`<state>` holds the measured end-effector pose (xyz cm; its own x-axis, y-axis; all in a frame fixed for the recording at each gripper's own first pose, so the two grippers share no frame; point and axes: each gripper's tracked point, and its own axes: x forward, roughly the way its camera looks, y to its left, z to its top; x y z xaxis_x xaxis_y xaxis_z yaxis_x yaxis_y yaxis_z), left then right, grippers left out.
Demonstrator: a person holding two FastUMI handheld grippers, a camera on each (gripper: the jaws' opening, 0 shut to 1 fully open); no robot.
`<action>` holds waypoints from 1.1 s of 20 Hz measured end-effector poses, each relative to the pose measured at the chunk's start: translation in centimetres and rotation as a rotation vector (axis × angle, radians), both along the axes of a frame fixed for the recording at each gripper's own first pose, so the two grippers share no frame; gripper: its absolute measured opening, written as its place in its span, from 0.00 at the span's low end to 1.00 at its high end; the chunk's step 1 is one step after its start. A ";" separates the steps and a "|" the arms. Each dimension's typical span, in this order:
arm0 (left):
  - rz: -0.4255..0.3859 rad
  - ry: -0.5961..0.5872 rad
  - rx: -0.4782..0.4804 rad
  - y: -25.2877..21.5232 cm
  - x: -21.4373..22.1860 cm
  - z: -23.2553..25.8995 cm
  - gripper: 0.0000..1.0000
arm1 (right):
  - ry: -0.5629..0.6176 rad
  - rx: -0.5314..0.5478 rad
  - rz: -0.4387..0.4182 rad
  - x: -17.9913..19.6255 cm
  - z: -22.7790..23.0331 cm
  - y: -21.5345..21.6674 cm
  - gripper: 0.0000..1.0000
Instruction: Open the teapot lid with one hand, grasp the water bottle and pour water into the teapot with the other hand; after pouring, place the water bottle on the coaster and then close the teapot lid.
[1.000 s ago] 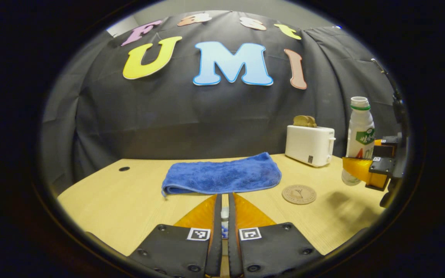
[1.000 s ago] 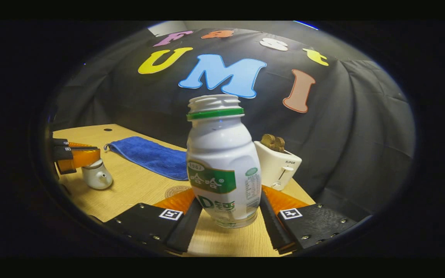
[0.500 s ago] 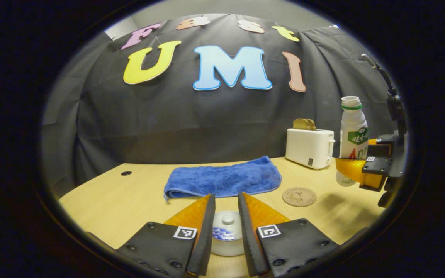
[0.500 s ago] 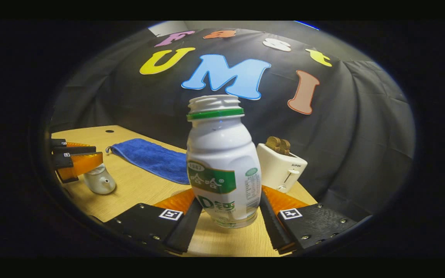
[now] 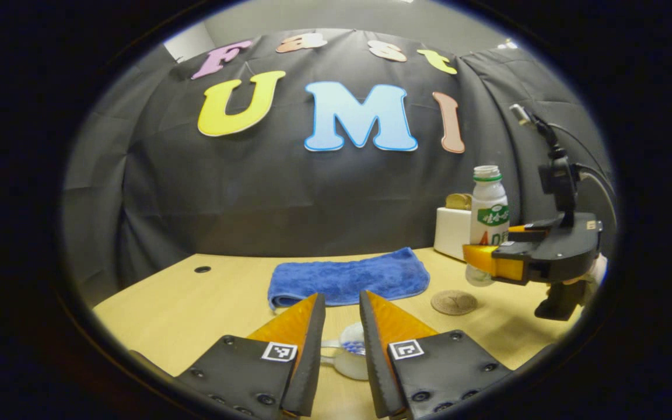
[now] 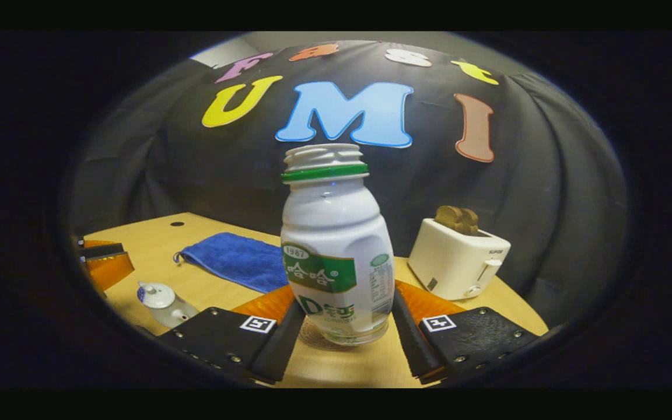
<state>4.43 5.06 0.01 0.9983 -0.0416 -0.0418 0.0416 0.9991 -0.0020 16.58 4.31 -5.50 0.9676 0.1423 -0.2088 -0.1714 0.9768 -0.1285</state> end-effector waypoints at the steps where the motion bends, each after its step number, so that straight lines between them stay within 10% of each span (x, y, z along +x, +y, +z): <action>1: 0.006 -0.005 0.000 0.6 -0.3 0.3 0.51 | 0.013 0.025 -0.002 0.5 -0.5 0.2 0.76; 22: 0.027 0.001 -0.045 2.9 -2.0 -0.7 0.43 | 0.115 0.135 -0.028 1.9 -6.0 0.3 0.79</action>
